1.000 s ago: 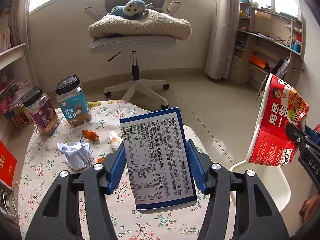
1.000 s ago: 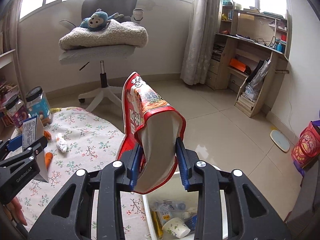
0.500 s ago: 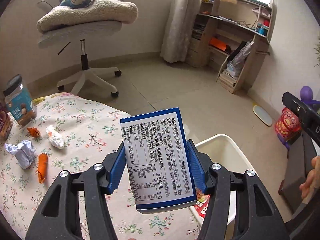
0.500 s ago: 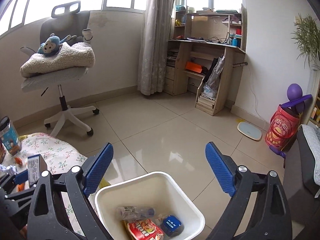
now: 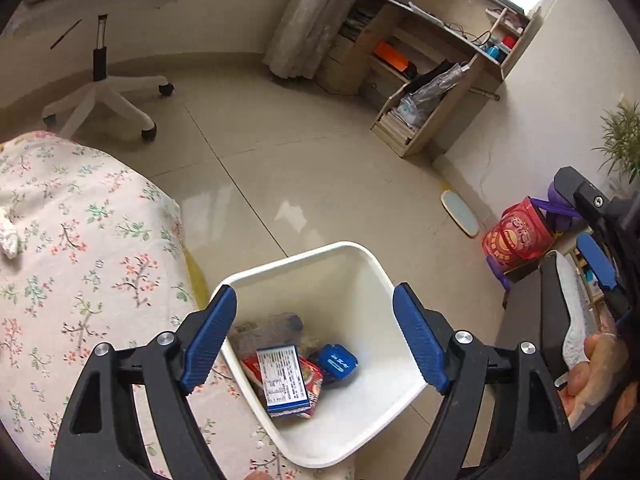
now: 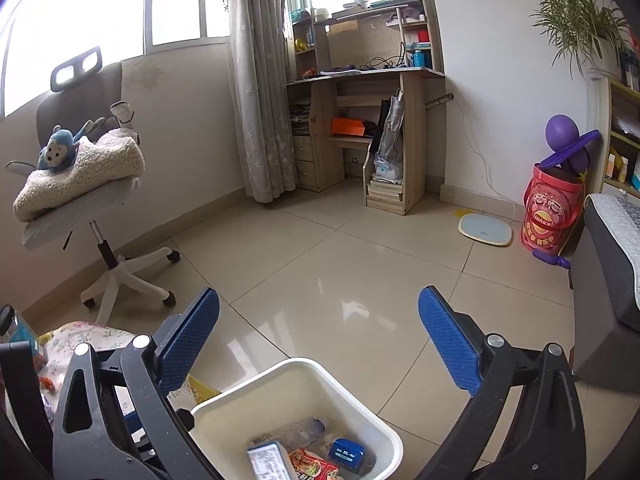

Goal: Collect trash
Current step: 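Grasp the crumpled blue-white paper with the left tool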

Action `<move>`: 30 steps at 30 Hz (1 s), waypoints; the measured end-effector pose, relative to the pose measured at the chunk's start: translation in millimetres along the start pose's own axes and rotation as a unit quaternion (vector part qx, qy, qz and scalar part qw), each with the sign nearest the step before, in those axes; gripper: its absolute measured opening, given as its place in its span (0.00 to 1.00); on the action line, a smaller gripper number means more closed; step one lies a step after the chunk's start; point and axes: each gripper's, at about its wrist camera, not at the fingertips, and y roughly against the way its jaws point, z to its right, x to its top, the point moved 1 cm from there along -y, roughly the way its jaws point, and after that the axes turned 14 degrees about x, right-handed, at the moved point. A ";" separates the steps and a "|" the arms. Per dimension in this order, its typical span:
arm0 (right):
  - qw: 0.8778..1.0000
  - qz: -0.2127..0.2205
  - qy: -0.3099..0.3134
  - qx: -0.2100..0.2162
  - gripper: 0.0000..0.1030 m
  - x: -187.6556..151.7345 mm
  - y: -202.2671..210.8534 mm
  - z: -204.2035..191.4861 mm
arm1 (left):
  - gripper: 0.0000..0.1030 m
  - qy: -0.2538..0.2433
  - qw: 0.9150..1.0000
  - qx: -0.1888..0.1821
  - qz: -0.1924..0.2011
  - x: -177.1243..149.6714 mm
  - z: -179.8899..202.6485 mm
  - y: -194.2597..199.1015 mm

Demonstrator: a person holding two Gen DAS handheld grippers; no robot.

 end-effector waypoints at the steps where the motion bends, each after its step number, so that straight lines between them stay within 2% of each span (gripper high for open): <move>1: 1.000 -0.002 0.008 0.000 0.93 -1.5 -0.9 -5.7 | 0.77 -0.003 1.000 0.023 0.015 2.7 -5.3 5.8; 3: 1.000 -0.004 0.025 0.000 0.93 -4.4 -2.4 -17.6 | 0.78 -0.001 0.997 0.067 0.041 8.6 -18.1 17.9; 5: 0.999 -0.005 0.042 0.001 0.93 -7.7 -3.3 -31.5 | 0.80 0.009 0.994 0.091 0.065 14.5 -32.3 30.5; 9: 0.997 -0.015 0.070 0.004 0.93 -16.1 -8.2 -60.7 | 0.86 0.021 0.982 0.152 0.110 19.8 -58.0 55.0; 15: 0.995 -0.029 0.096 0.029 0.93 -28.5 -15.8 -104.5 | 0.93 0.041 0.952 0.253 0.166 16.4 -95.5 77.3; 19: 0.993 -0.039 0.099 0.043 0.93 -36.5 -23.5 -132.8 | 0.93 0.048 0.939 0.298 0.166 14.2 -122.3 81.6; 23: 0.991 -0.052 0.107 0.058 0.93 -46.4 -32.0 -160.8 | 0.93 0.077 0.931 0.320 0.160 10.5 -157.2 86.3; 27: 0.987 -0.072 0.115 0.083 0.93 -60.3 -41.9 -189.1 | 0.94 0.108 0.918 0.354 0.143 5.2 -199.1 84.2; 30: 0.983 -0.084 0.128 0.097 0.93 -71.3 -48.5 -210.7 | 0.94 0.134 0.903 0.389 0.120 2.8 -235.8 76.0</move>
